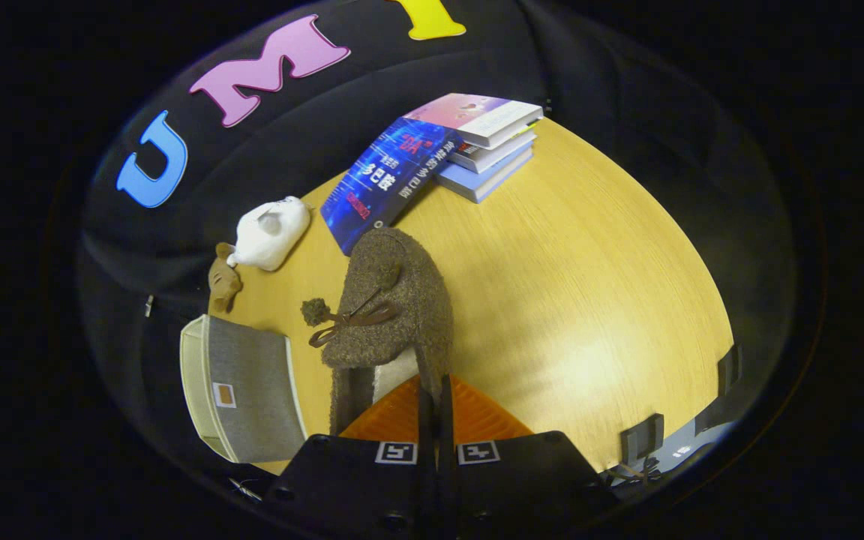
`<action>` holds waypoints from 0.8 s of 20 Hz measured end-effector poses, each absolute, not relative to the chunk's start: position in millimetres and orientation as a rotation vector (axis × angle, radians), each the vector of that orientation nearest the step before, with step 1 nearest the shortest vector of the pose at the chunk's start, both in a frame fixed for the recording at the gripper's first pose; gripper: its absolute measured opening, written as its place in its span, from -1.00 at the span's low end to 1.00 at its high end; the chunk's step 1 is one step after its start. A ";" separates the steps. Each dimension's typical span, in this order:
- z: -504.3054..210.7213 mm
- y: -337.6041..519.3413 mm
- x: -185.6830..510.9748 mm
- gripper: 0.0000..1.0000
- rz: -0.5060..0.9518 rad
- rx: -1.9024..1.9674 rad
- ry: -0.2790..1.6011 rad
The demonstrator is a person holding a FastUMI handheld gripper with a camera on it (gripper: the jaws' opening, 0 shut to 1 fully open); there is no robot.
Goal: Open the storage box then place both shoes into the box .Put the left shoe in first, then the right shoe, with the right side of both shoes facing outward in a uniform manner.
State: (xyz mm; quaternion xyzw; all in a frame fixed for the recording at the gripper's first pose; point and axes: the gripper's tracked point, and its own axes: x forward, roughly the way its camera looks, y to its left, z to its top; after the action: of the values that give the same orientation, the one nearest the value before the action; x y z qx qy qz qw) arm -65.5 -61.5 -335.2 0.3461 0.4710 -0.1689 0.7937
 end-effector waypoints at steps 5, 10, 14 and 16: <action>-285.3 -3.3 -23.5 -0.90 -0.270 0.777 0.953; -252.4 70.4 4.8 -0.90 -0.176 0.782 0.942; -236.3 131.0 22.4 -0.90 -0.110 0.811 0.951; -232.5 157.6 32.7 -0.90 -0.090 0.816 0.959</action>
State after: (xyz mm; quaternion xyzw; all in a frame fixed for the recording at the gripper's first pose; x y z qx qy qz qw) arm 32.7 157.6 -232.5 0.3816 0.4481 -0.0423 0.8074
